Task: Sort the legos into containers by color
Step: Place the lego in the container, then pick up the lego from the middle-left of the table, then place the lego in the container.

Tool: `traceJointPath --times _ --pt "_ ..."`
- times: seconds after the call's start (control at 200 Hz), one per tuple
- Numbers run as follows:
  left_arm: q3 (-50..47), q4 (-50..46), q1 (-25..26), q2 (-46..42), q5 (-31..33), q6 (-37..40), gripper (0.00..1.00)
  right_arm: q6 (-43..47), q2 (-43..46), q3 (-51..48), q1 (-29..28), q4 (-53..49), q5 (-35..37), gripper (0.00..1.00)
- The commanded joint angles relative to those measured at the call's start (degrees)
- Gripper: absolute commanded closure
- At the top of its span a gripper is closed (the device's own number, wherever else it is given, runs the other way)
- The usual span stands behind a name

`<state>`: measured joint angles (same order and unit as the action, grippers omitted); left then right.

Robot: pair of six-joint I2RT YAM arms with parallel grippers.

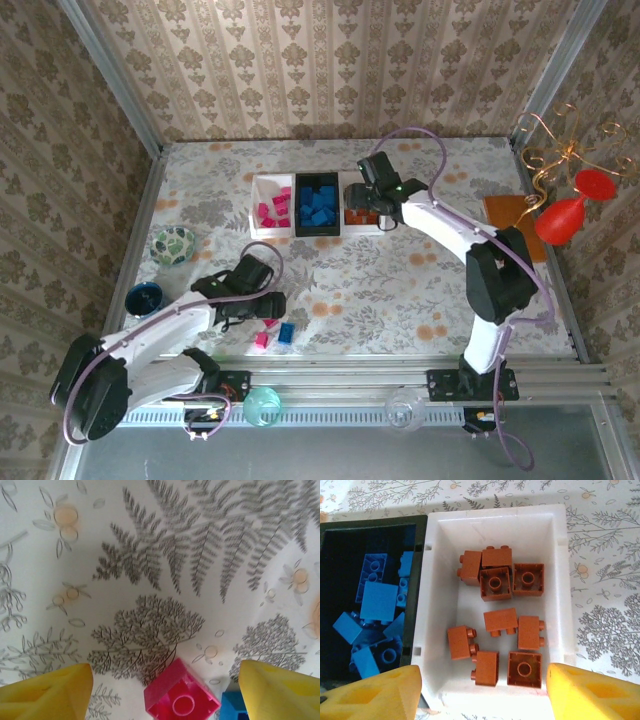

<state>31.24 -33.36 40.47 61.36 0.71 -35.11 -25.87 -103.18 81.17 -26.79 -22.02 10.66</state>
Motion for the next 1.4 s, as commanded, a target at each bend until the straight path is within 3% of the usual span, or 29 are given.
traceJointPath --times 0.0,0.09,0.27,0.35,0.575,0.725,0.85,0.99,1.185,1.395 --pt "-0.4 -3.5 0.6 1.2 -2.6 0.7 0.23 -1.2 3.7 -2.5 -0.2 2.3 -0.8 0.32" --pt "-0.1 -3.9 1.7 3.2 -2.0 0.7 0.32 -1.2 4.9 -3.4 -0.1 2.3 -1.1 0.31" --pt "-0.2 -2.5 4.1 9.0 -2.2 0.0 0.32 -1.3 6.7 -4.3 0.0 2.7 -1.2 0.31" --pt "-0.2 -2.0 4.7 10.9 -2.1 -0.4 0.37 -1.0 7.2 -4.3 0.1 2.6 -1.2 0.31" --pt "2.4 -3.4 5.0 8.9 0.9 0.3 0.58 -1.7 8.1 -5.5 0.4 2.9 -1.5 0.31" --pt "7.3 -4.1 3.5 6.5 3.3 1.0 0.66 -3.2 11.2 -9.0 0.3 4.3 -2.9 0.31" --pt "13.9 -1.4 0.3 4.4 5.5 3.4 0.65 -3.9 13.9 -12.2 0.0 4.9 -4.2 0.31" --pt "21.8 4.1 -5.5 9.3 6.1 7.9 0.66 -4.3 16.2 -15.4 -0.6 4.7 -3.9 0.31" --pt "32.5 14.3 -13.5 22.9 5.8 12.3 0.67 -4.8 20.0 -19.6 -0.9 4.5 -3.4 0.31" --pt "44.7 15.0 -18.2 40.0 4.7 14.0 0.67 -5.2 23.1 -22.5 -1.0 3.9 -3.7 0.31"
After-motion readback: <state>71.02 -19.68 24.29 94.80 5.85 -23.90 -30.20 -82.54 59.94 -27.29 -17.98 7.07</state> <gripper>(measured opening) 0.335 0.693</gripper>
